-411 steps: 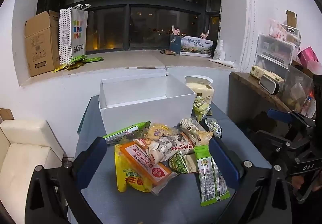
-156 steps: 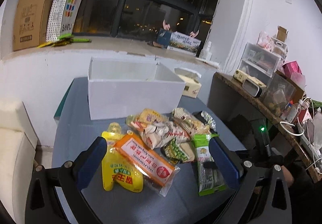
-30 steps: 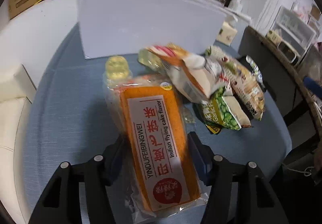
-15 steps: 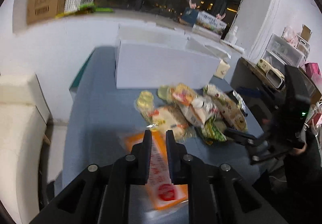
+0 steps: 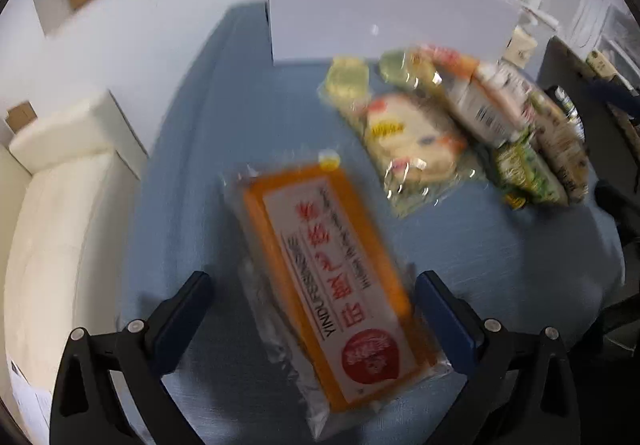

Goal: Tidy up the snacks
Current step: 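Grasp the orange Indian flying cake pack with the left gripper, then carry the cake pack to the box with the left gripper while the right carries a white snack bag there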

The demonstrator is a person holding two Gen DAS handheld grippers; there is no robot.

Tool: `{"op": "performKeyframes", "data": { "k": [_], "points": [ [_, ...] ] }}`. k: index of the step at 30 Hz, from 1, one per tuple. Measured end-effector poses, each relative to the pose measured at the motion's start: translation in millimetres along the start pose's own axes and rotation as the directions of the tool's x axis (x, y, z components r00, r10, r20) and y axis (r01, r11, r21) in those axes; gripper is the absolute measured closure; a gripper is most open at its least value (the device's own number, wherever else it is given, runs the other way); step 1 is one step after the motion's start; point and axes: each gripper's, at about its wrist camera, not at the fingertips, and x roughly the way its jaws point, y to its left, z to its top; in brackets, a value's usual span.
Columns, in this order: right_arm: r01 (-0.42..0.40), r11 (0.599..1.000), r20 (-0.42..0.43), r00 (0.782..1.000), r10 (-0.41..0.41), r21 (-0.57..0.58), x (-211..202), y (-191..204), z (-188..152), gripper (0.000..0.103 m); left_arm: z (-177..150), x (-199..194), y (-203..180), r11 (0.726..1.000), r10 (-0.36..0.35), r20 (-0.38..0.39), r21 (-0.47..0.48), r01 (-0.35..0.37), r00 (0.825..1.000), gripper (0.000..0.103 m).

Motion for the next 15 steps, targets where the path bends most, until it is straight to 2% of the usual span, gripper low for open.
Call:
{"op": "performKeyframes", "data": {
  "k": [3, 4, 5, 6, 7, 10, 12, 15],
  "points": [
    [-0.007, 1.000, 0.002, 1.000, 0.007, 0.012, -2, 1, 0, 0.000, 2, 4, -12, 0.998, 0.003, 0.026, 0.065, -0.005, 1.000, 0.000],
    [-0.007, 1.000, 0.004, 1.000, 0.007, 0.008, -3, 2, 0, 0.000, 4, 4, -12, 0.997, -0.009, 0.032, 0.081, 0.006, 0.999, 0.004],
    [-0.009, 1.000, 0.007, 1.000, 0.009, 0.005, -3, 4, 0, 0.000, 6, 1, -11, 0.995, -0.020, 0.043, 0.096, 0.015, 0.999, 0.024],
    [-0.012, 1.000, 0.008, 1.000, 0.012, 0.003, -3, 4, 1, 0.000, 8, -3, -9, 0.995, -0.030, 0.049, 0.100, 0.025, 0.998, 0.036],
    [-0.017, 1.000, 0.011, 1.000, 0.017, -0.001, -3, 5, 1, 0.000, 10, -6, -5, 0.994, -0.038, 0.040, 0.101, 0.034, 0.998, 0.041],
    [-0.027, 1.000, 0.007, 1.000, 0.027, 0.002, -1, 5, 0, 0.000, 9, -11, 6, 0.990, -0.092, 0.046, 0.111, 0.086, 0.995, 0.043],
    [-0.029, 0.999, -0.001, 1.000, 0.029, 0.013, 4, 2, 1, 0.000, 8, -17, 16, 0.987, -0.138, 0.057, 0.084, 0.133, 0.989, 0.043],
    [-0.032, 0.999, -0.014, 0.999, 0.032, 0.005, 13, -2, 3, 0.000, 9, -36, 30, 0.982, -0.187, 0.114, 0.049, 0.182, 0.976, 0.043]
  ]
}}
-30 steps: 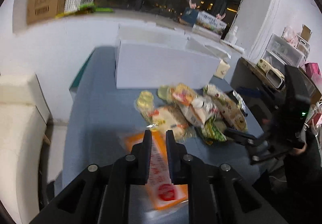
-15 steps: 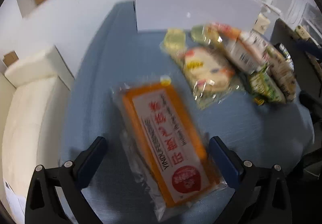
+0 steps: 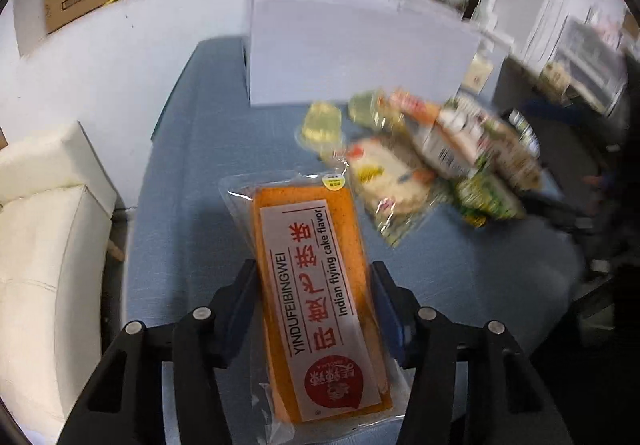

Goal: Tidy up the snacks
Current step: 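Carry the cake pack to the box with the left gripper while the right carries a white snack bag there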

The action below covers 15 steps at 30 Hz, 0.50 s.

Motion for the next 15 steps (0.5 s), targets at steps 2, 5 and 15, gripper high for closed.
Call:
{"op": "performKeyframes", "data": {
  "k": [2, 5, 15],
  "points": [
    [0.005, 0.999, -0.010, 1.000, -0.005, -0.035, 10, -3, 5, 0.000, 4, -18, 1, 1.000, -0.018, 0.043, 0.000, 0.018, 0.999, 0.043],
    [0.030, 0.996, -0.042, 0.999, -0.034, -0.083, 30, -8, 14, 0.000, 11, -34, 8, 0.999, -0.049, 0.101, -0.001, 0.050, 0.994, 0.043],
    [-0.076, 0.979, -0.139, 0.989, 0.050, -0.189, 90, 0, 25, 0.030, 28, -48, 16, 0.994, -0.105, 0.181, -0.010, 0.109, 0.978, 0.043]
  ]
}}
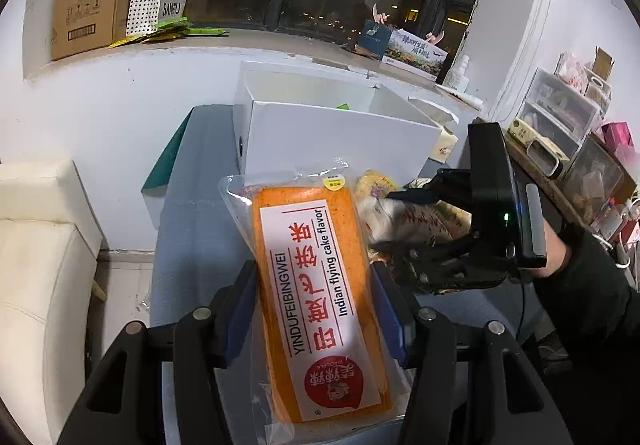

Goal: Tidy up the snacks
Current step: 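Carry the cake pack to the box with the left gripper while the right carries a white snack bag there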

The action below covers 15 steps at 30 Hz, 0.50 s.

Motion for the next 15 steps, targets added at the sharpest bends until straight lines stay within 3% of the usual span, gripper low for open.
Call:
{"op": "performKeyframes", "data": {
  "k": [1, 2, 3, 4, 7, 9, 12, 15],
  "points": [
    [0.017, 1.000, 0.007, 1.000, -0.017, 0.016, -1, -1, 2, 0.041, 1, 1, 2, 1.000, -0.003, 0.004, -0.001, 0.003, 1.000, 0.043],
    [0.007, 0.998, 0.023, 1.000, -0.009, 0.058, -4, -6, 5, 0.044, 4, 0, 3, 1.000, -0.005, 0.019, -0.003, 0.005, 1.000, 0.043],
    [-0.012, 0.996, 0.058, 0.998, 0.007, 0.091, -11, -10, 6, 0.058, 4, 0, 3, 1.000, -0.005, 0.038, -0.007, 0.005, 0.999, 0.043],
    [-0.016, 0.992, 0.092, 0.996, 0.004, 0.127, -19, -16, 6, 0.062, 6, -2, 5, 1.000, -0.010, 0.053, -0.014, 0.011, 0.999, 0.043],
    [-0.106, 0.962, 0.202, 0.978, 0.056, 0.250, -51, -41, 7, 0.063, 18, -4, 7, 0.998, -0.037, 0.091, -0.040, 0.041, 0.995, 0.043],
    [-0.171, 0.928, 0.295, 0.953, 0.070, 0.332, -76, -60, 6, 0.063, 32, -2, 6, 0.998, -0.042, 0.113, -0.035, 0.047, 0.993, 0.043],
    [-0.271, 0.847, 0.409, 0.910, 0.070, 0.457, -110, -96, 3, 0.063, 62, 0, -1, 0.998, -0.060, 0.153, -0.002, 0.061, 0.986, 0.043],
    [-0.331, 0.755, 0.463, 0.885, 0.041, 0.566, -125, -128, 1, 0.063, 105, 8, -8, 0.996, -0.081, 0.193, 0.040, 0.075, 0.978, 0.043]
  ]
}}
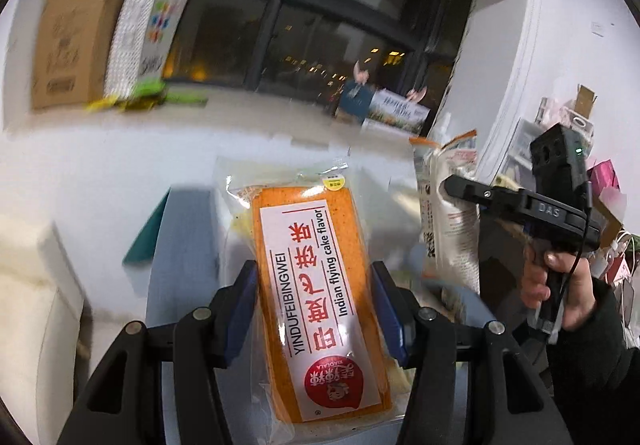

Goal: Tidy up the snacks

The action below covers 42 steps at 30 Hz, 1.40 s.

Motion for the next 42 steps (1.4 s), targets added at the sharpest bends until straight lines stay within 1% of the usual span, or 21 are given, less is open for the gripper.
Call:
{"op": "performKeyframes", "data": {
  "k": [1, 3, 5, 9, 13, 18, 19, 20, 21, 22, 23, 24, 25, 27, 29, 31, 33, 35, 38, 40, 42],
  "points": [
    [0.006, 0.997, 0.025, 1.000, -0.008, 0.075, -4, -13, 12, 0.063, 15, 9, -1, 1.000, -0.005, 0.008, 0.014, 0.005, 1.000, 0.043],
    [0.037, 0.989, 0.047, 0.998, -0.044, 0.143, -4, -29, 31, 0.063, 41, 27, -3, 0.999, -0.001, 0.014, 0.040, 0.001, 1.000, 0.043],
    [0.067, 0.982, 0.066, 0.995, -0.079, 0.175, 1, -45, 53, 0.063, 66, 51, -4, 0.997, 0.013, 0.014, 0.076, -0.014, 1.000, 0.043],
    [0.078, 0.968, 0.040, 0.995, -0.090, 0.240, 26, -71, 89, 0.063, 99, 100, -3, 0.993, 0.051, -0.032, 0.112, -0.047, 0.998, 0.043],
    [0.134, 0.961, -0.009, 0.991, -0.136, 0.243, 53, -90, 110, 0.063, 113, 145, 6, 0.991, 0.077, -0.085, 0.114, -0.068, 0.993, 0.043],
    [0.197, 0.952, -0.087, 0.980, -0.181, 0.234, 83, -108, 114, 0.063, 110, 174, 13, 0.986, 0.115, -0.121, 0.131, -0.099, 0.986, 0.041],
    [0.207, 0.951, -0.092, 0.977, -0.190, 0.229, 84, -110, 112, 0.063, 108, 180, 16, 0.988, 0.116, -0.144, 0.119, -0.099, 0.983, 0.033],
    [0.213, 0.950, -0.103, 0.976, -0.194, 0.227, 86, -111, 111, 0.063, 106, 184, 19, 0.988, 0.124, -0.169, 0.107, -0.107, 0.978, 0.014],
    [0.221, 0.947, -0.128, 0.972, -0.195, 0.232, 91, -114, 110, 0.059, 104, 185, 20, 0.986, 0.142, -0.170, 0.106, -0.125, 0.975, 0.007],
    [0.226, 0.944, -0.153, 0.969, -0.193, 0.241, 96, -118, 109, 0.045, 102, 183, 21, 0.984, 0.158, -0.159, 0.109, -0.142, 0.975, 0.000],
    [0.238, 0.938, -0.189, 0.963, -0.194, 0.252, 101, -121, 107, 0.033, 101, 182, 21, 0.984, 0.155, -0.155, 0.108, -0.140, 0.976, 0.000],
    [0.253, 0.934, -0.220, 0.955, -0.199, 0.254, 106, -122, 106, 0.007, 100, 179, 19, 0.986, 0.143, -0.158, 0.104, -0.127, 0.977, 0.000],
    [0.271, 0.931, -0.238, 0.948, -0.213, 0.245, 108, -121, 105, 0.001, 100, 177, 17, 0.987, 0.137, -0.162, 0.102, -0.121, 0.977, 0.000],
    [0.298, 0.931, -0.231, 0.941, -0.248, 0.211, 105, -115, 106, 0.000, 99, 170, 13, 0.987, 0.144, -0.170, 0.102, -0.128, 0.975, 0.000],
    [0.301, 0.935, -0.184, 0.946, -0.267, 0.189, 94, -106, 107, 0.000, 99, 154, 6, 0.984, 0.151, -0.136, 0.113, -0.136, 0.979, 0.000],
    [0.283, 0.939, -0.140, 0.956, -0.259, 0.198, 82, -99, 111, 0.000, 99, 132, -1, 0.984, 0.148, -0.101, 0.113, -0.136, 0.984, 0.000],
    [0.253, 0.942, -0.109, 0.966, -0.234, 0.222, 70, -94, 114, 0.000, 94, 102, -10, 0.991, 0.108, -0.062, 0.089, -0.102, 0.992, 0.000],
    [0.215, 0.950, -0.059, 0.977, -0.207, 0.226, 47, -82, 112, 0.000, 85, 73, -23, 0.992, 0.065, -0.031, 0.109, -0.061, 0.997, 0.000],
    [0.205, 0.969, -0.010, 0.979, -0.205, 0.138, 10, -52, 101, 0.000, 65, 18, -42, 0.989, 0.053, 0.047, 0.136, -0.059, 0.997, 0.000],
    [0.224, 0.973, 0.037, 0.973, -0.226, 0.058, -20, -29, 89, 0.000, 55, -14, -48, 0.992, 0.053, 0.083, 0.109, -0.062, 0.995, 0.000],
    [0.248, 0.969, 0.056, 0.967, -0.247, -0.007, -45, -10, 78, 0.000, 45, -45, -54, 0.996, 0.030, 0.112, 0.082, -0.040, 0.993, 0.000]
  ]
}}
